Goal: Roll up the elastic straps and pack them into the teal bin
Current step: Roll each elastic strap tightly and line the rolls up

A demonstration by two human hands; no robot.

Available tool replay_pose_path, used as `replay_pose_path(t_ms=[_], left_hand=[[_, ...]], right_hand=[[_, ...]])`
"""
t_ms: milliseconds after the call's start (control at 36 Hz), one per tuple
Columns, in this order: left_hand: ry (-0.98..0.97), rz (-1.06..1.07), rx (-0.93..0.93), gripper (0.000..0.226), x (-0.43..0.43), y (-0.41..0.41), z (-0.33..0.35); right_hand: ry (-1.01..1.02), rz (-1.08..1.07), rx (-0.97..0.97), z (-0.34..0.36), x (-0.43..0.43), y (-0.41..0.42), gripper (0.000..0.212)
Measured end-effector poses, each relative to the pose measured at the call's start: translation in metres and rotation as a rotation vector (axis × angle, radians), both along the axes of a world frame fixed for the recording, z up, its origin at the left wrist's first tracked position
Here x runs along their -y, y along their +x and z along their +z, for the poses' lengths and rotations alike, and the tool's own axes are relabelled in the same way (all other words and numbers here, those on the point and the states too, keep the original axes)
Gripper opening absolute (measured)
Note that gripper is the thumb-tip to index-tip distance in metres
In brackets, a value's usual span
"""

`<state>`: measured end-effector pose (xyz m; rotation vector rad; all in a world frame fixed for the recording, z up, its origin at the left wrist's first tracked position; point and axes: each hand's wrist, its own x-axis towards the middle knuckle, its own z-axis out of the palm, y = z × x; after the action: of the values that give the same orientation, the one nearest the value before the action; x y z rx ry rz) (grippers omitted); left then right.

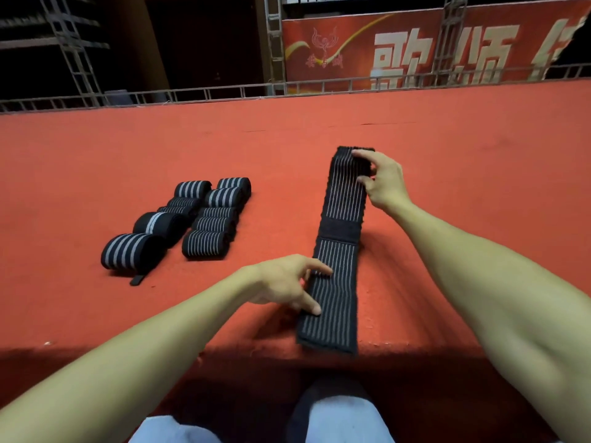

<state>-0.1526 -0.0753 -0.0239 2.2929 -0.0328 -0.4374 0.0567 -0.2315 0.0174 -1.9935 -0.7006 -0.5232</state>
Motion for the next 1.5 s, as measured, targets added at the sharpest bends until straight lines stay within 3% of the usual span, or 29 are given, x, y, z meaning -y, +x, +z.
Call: replay_pose_path(t_ms=[194,306,389,500,611,694,778,889,944,1167,1222,1333,1500], left_hand=[[0.297,-0.144,0.008,0.072,0.003,0.011,0.003],[0.452,-0.248,0.116,0.069,-0.007,0.018,0.004],[0.289,-0.21,0.285,0.052,-0.017,0.027,-0.003],[0.066,0.049,0.477,0.03,-0.026,0.053,-0.019],[-0.083,0.322,0.544,0.014,-0.027,0.09,-0.032],[-0.142,0.438,0.593,0.014,-0.026,0.119,-0.038],[-0.253,0.51,0.635,0.013,-0.026,0.146,-0.039],[-0.398,0.487,0.627,0.028,-0.03,0.17,-0.043],[-0.377,0.456,0.669,0.023,-0.033,0.174,-0.05],[-0.348,0.417,0.884,0.022,-0.031,0.17,-0.044],[-0.362,0.408,0.874,0.029,-0.031,0.169,-0.044],[-0.376,0.396,0.865,0.032,-0.032,0.167,-0.04],[-0.501,0.376,0.764,0.016,-0.025,0.161,-0.039]], right_hand=[[0.001,0.078,-0.11,-0.009,-0.023,-0.007,0.058],[-0.026,0.127,-0.15,-0.029,-0.027,-0.014,0.059],[-0.022,0.12,-0.174,-0.051,-0.021,-0.013,0.06],[-0.025,0.104,-0.195,-0.076,-0.009,-0.006,0.057],[-0.01,0.132,-0.24,-0.09,-0.004,0.001,0.06],[0.054,0.188,-0.264,-0.09,-0.007,0.003,0.06],[0.098,0.282,-0.291,-0.087,-0.012,0.005,0.041],[0.201,0.349,-0.404,-0.089,-0.013,0.011,0.017],[0.257,0.407,-0.483,-0.091,-0.01,0.014,0.015],[0.402,0.45,-0.529,-0.084,-0.011,0.014,0.038],[0.404,0.436,-0.51,-0.084,-0.013,0.014,0.039],[0.329,0.349,-0.373,-0.083,-0.016,0.015,0.016],[0.361,0.36,-0.293,-0.081,-0.016,0.01,0.026]])
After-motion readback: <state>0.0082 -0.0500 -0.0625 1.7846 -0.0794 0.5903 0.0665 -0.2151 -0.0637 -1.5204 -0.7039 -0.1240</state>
